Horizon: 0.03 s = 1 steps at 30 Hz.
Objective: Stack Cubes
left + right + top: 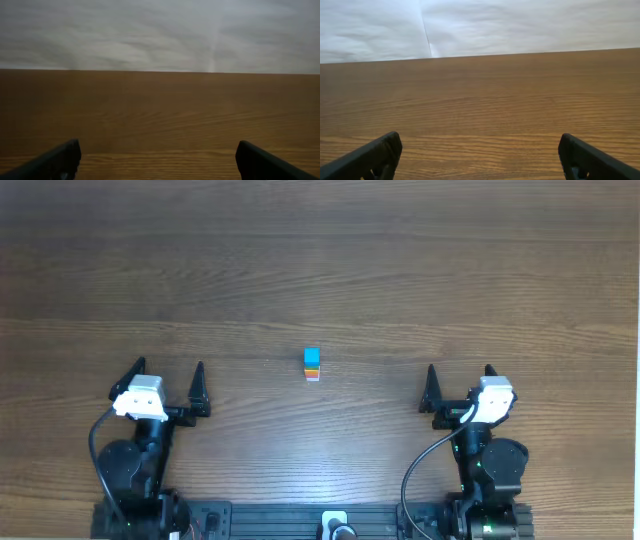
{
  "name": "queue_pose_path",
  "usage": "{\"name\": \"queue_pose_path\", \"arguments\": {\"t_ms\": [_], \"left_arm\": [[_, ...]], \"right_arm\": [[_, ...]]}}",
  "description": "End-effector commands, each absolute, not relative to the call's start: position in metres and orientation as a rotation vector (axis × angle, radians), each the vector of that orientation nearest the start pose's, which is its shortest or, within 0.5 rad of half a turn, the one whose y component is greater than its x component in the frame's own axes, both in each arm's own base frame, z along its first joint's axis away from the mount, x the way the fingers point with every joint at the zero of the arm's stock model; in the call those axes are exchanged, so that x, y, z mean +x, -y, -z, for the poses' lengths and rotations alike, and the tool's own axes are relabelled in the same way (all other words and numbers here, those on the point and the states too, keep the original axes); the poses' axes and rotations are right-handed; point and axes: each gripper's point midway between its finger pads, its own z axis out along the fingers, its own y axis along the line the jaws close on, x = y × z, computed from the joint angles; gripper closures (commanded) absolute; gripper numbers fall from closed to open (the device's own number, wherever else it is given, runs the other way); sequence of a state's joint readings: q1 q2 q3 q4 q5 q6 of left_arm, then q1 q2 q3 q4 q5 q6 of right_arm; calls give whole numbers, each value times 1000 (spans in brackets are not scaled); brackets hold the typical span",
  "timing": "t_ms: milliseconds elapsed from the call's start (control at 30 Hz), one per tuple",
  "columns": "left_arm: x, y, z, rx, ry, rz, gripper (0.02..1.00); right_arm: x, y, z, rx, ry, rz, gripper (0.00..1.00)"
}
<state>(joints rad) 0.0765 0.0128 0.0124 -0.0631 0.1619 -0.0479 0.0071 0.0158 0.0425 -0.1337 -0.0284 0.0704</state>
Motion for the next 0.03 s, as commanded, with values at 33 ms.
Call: {"name": "queue_pose_path", "arguments": {"t_ms": [33], "left_arm": [[245, 9, -161, 39, -1631, 104, 18]], "right_arm": [[244, -6, -156, 25, -1675, -77, 9]]}}
